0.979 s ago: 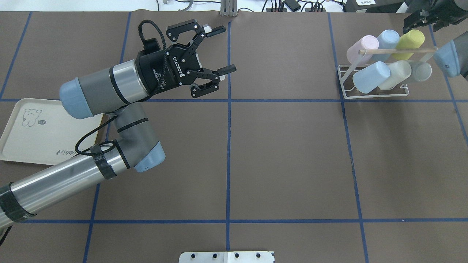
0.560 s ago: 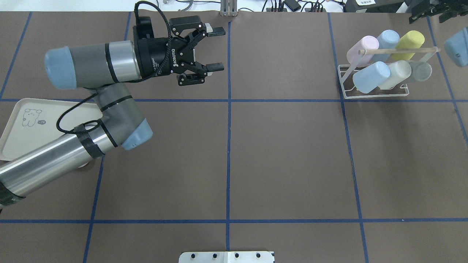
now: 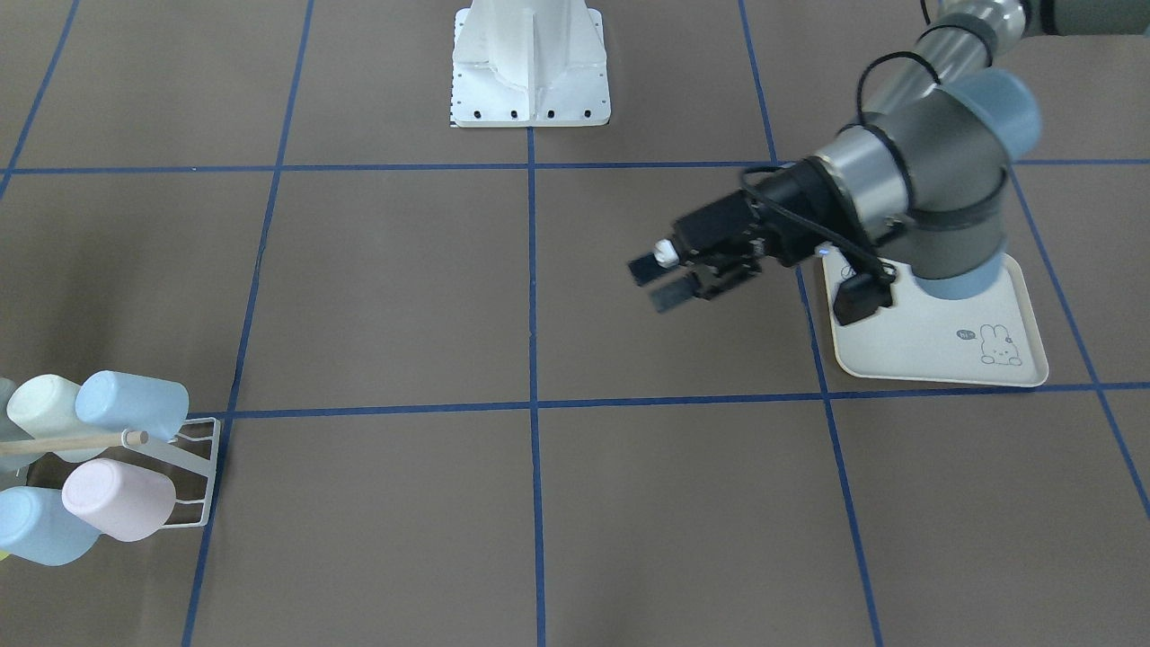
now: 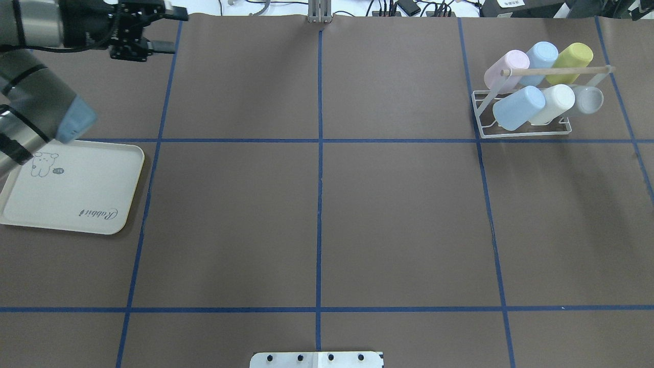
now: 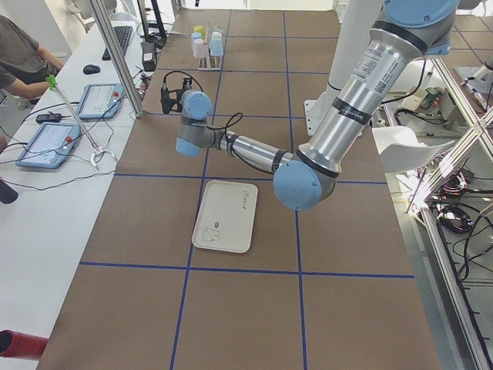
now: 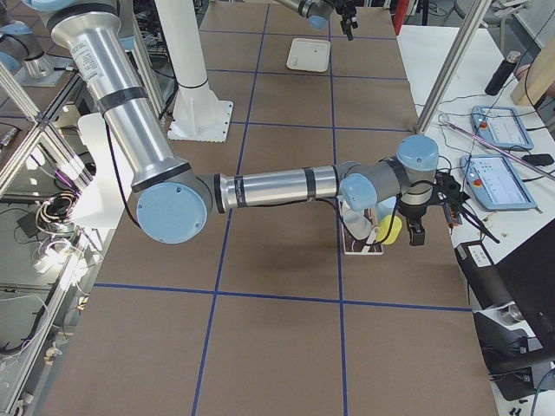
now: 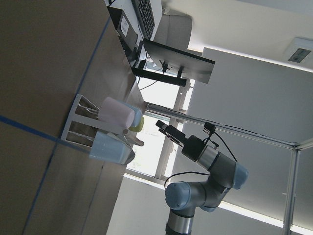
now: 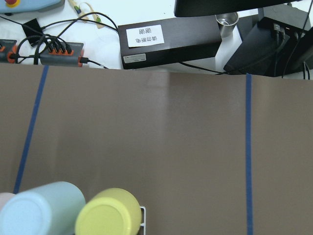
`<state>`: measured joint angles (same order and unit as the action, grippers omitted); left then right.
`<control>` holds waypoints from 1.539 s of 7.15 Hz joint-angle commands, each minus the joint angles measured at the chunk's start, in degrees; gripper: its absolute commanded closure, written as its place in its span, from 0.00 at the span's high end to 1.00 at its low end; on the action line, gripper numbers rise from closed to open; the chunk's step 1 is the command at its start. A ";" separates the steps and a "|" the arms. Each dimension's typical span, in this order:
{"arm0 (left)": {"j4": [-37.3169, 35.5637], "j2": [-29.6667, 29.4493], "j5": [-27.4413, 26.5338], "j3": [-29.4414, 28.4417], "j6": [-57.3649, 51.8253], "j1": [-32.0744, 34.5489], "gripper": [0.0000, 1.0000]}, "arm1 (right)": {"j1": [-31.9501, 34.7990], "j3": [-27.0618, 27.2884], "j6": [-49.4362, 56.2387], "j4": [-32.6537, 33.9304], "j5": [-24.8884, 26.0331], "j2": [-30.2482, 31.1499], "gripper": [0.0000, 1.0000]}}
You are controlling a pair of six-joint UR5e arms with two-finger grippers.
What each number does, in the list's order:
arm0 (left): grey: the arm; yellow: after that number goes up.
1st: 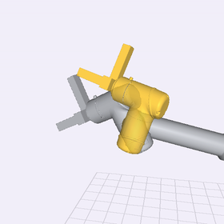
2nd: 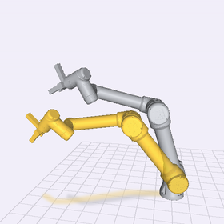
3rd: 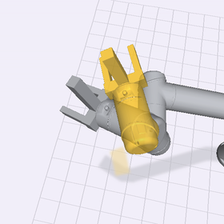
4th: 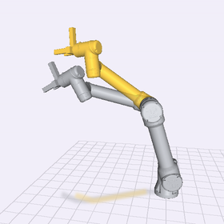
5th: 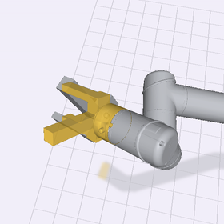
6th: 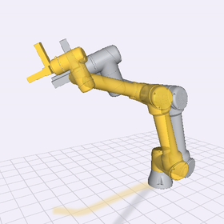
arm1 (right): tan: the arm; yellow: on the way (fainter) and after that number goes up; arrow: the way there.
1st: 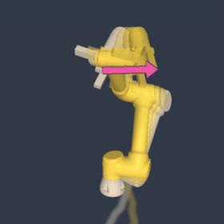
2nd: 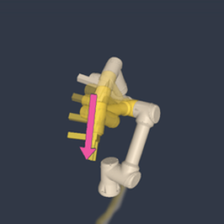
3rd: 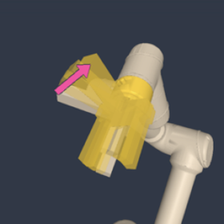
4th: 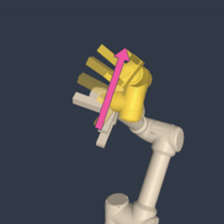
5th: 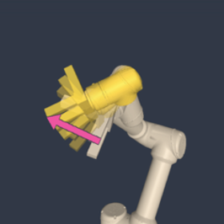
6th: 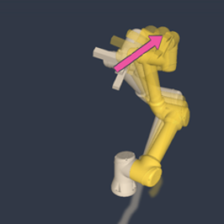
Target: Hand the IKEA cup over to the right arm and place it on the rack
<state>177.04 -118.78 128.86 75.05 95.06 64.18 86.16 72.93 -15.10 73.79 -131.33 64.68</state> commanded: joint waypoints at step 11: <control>-75.88 24.00 4.80 22.13 -100.69 22.31 0.99 | 2.97 12.37 6.31 9.23 -5.34 15.09 1.00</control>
<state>103.63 -98.83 125.62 92.91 -5.49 86.47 88.98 81.28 -8.85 80.25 -136.24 76.06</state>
